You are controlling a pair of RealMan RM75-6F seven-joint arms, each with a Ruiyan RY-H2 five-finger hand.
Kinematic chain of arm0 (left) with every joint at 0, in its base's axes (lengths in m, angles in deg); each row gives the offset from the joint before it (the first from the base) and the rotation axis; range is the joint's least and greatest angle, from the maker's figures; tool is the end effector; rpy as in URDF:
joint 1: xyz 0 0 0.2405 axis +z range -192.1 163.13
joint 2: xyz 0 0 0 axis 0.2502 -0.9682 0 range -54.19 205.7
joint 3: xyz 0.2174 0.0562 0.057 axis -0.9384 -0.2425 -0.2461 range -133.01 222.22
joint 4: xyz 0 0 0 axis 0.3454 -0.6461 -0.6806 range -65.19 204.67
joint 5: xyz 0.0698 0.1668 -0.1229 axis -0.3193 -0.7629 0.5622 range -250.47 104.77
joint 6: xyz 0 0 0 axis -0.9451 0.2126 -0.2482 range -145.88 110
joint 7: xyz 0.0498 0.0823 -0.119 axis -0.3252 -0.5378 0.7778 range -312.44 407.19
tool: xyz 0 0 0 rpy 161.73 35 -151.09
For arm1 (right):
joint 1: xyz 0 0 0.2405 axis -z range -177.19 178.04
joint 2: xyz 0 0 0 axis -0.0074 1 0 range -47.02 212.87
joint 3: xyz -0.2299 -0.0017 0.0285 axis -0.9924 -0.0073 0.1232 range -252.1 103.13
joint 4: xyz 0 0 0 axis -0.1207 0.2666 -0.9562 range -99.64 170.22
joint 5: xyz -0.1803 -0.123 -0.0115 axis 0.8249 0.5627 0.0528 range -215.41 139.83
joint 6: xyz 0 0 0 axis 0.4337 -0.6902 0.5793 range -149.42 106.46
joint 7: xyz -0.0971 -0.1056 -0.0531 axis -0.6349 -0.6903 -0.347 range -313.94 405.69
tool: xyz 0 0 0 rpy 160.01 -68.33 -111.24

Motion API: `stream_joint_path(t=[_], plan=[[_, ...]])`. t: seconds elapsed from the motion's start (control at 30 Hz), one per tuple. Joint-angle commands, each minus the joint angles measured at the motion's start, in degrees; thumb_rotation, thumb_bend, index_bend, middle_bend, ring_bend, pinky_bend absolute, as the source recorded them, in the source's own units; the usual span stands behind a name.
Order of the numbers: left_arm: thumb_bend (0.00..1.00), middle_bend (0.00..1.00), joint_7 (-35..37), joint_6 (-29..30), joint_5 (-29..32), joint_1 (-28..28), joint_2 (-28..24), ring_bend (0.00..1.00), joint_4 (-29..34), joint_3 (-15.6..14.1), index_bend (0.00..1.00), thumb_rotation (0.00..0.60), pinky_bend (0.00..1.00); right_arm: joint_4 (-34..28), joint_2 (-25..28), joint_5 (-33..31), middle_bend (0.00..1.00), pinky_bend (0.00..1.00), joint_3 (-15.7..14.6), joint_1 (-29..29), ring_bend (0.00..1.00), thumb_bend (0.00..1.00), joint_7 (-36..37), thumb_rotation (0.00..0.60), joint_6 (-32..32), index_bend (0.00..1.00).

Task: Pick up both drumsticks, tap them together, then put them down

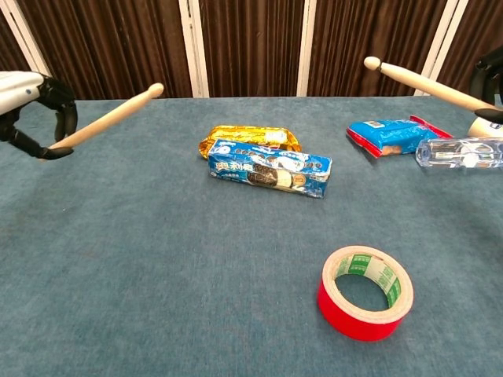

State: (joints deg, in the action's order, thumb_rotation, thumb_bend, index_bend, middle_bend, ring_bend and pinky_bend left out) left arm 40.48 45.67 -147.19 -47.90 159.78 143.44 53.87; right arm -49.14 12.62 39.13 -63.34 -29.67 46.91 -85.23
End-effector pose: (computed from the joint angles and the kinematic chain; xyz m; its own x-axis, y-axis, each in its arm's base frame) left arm -0.2143 0.3485 0.0379 0.4569 0.0745 0.8864 0.8700 -0.2453 -0.4278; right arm -0.2166 -0.3400 0.1023 0.3806 -0.0615 0.9227 -0.9029 -0.2402 0.3564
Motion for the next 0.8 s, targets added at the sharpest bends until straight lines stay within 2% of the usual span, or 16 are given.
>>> stream_joint_path(t=[0.03,0.3,0.53,0.8], plan=[[0.47,0.59,0.7,-1.5,1.1,-1.3,-0.2,0.13,1.1,1.4,0.65,0.600,0.04,0.0,-0.2,-0.8,0.67,0.07,0.5,-0.5,0.55,0.41,-0.5,0.600,0.6,0.81],[0.47,0.59,-1.0,-2.9,3.1,-4.0,1.0,0.13,3.2,4.1,0.65,0.600,0.04,0.2,-1.2,-5.4,0.67,0.07,3.4,-4.2,0.56,0.41,-2.6,0.600,5.1,0.81],[0.47,0.59,-1.4,-2.2,2.5,-5.0,3.6,0.13,2.7,4.0,0.65,0.600,0.04,0.0,-3.4,-13.8,0.67,0.07,7.1,-10.0,0.56,0.41,-7.2,0.600,11.4,0.81],[0.47,0.59,0.4,-1.7,1.7,-5.3,5.7,0.13,0.5,3.8,0.65,0.600,0.04,-0.2,-6.0,-23.9,0.68,0.07,10.0,-15.0,0.57,0.41,-12.1,0.600,14.3,0.82]])
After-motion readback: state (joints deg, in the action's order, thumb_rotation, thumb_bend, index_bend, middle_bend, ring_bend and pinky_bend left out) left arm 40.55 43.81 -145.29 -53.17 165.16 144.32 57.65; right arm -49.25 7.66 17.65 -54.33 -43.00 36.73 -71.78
